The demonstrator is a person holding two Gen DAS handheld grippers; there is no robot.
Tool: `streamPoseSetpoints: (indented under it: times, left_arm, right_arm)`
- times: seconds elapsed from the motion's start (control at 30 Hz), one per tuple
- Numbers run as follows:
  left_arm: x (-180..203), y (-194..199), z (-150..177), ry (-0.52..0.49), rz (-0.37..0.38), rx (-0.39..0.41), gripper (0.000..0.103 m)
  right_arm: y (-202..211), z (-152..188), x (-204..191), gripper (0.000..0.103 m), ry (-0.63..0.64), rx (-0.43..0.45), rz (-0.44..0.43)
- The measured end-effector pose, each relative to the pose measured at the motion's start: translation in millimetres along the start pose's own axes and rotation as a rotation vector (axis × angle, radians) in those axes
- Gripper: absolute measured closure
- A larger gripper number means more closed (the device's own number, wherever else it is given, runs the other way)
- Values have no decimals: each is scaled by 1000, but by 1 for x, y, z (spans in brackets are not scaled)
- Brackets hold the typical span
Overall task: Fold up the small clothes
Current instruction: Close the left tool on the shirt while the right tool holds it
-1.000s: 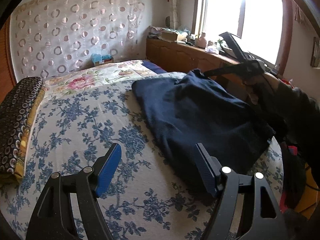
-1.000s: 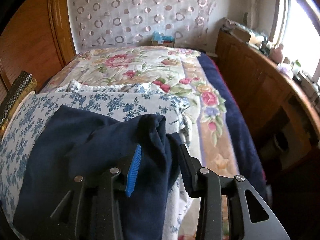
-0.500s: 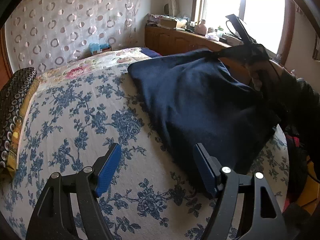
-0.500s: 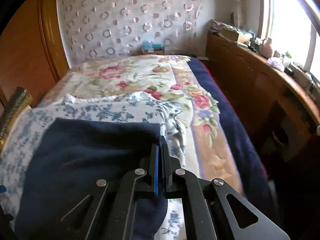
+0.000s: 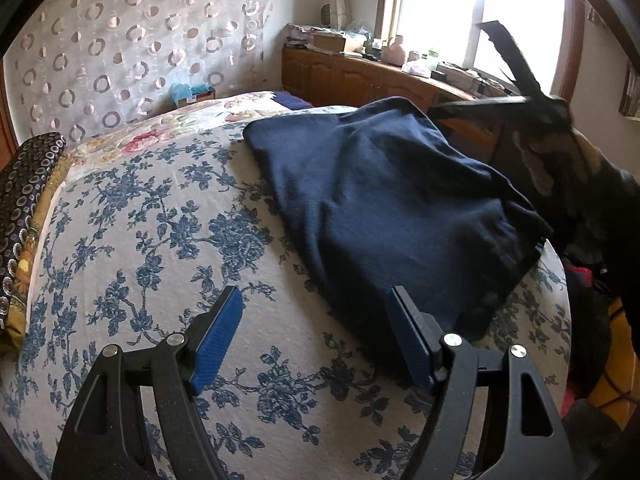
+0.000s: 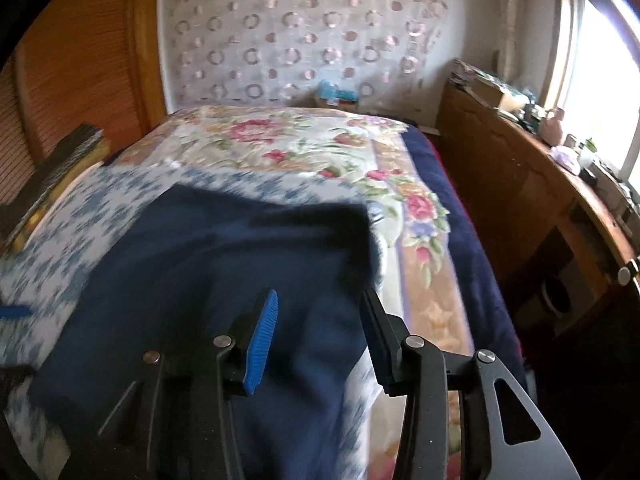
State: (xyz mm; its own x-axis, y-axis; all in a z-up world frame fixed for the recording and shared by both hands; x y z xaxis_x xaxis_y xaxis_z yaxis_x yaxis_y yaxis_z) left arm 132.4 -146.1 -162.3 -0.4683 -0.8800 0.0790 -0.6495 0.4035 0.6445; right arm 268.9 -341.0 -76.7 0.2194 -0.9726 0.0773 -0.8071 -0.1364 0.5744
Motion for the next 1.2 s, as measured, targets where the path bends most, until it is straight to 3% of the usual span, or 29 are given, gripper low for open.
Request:
streamPoseSetpoints:
  times: [0.27,0.5,0.9,1.0,1.2]
  left_arm:
    - [7,-1,6,3,38,-22,29]
    - [17,-6,16,9,89,-70,46]
    - [27,-9,24,-6,108,-103,48]
    - [29,-9,25,-9,119,-104,53]
    - [34,-7,27,-13,141,-106,62]
  right_arm:
    - [41,54,-16,58,30,-11,-39]
    - [60,100,9,49,-39,-75,5]
    - [75,125,0,49,-92,-131,-75]
    - [74,125,-1,53,-107,-126,-96]
    - [78,127,-5,79,-88,-104,-134]
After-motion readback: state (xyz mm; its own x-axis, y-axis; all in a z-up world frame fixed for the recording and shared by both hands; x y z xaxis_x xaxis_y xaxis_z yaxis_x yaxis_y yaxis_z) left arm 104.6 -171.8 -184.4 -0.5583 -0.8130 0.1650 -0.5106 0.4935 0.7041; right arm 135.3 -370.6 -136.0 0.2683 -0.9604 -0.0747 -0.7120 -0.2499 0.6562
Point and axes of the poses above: each gripper's, at about its wrist camera, not at the fingertips, and y roughly against the way its jaws point, x to its right, z to its underside, the point moved 10 cm from there along -y, roughly the way its jaws point, and after that the axes turned 4 degrees about x, right-handed, at the moved point
